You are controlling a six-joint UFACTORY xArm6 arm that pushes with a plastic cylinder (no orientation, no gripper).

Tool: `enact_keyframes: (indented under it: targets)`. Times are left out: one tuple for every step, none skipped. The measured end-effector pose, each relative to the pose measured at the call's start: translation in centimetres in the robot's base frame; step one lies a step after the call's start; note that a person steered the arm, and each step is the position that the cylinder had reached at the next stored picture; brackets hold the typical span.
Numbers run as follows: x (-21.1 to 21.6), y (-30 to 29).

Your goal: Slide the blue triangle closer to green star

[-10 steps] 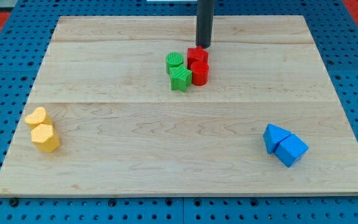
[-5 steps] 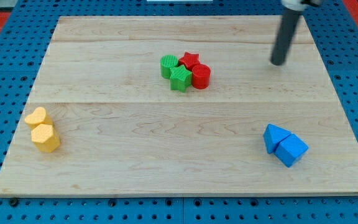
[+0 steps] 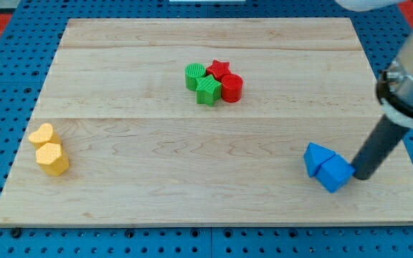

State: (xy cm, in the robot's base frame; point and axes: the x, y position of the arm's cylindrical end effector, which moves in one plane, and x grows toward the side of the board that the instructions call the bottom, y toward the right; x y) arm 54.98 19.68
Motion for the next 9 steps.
enact_keyframes:
  targets:
    - [-1.9, -4.9]
    - [-4.6, -8.7]
    - [-4.7, -11.5]
    - [-4.8, -7.8]
    - [-7.0, -6.1]
    - [-9.4, -16.1]
    - [-8.2, -17.2]
    - [-5.8, -18.0]
    - [-6.1, -23.3]
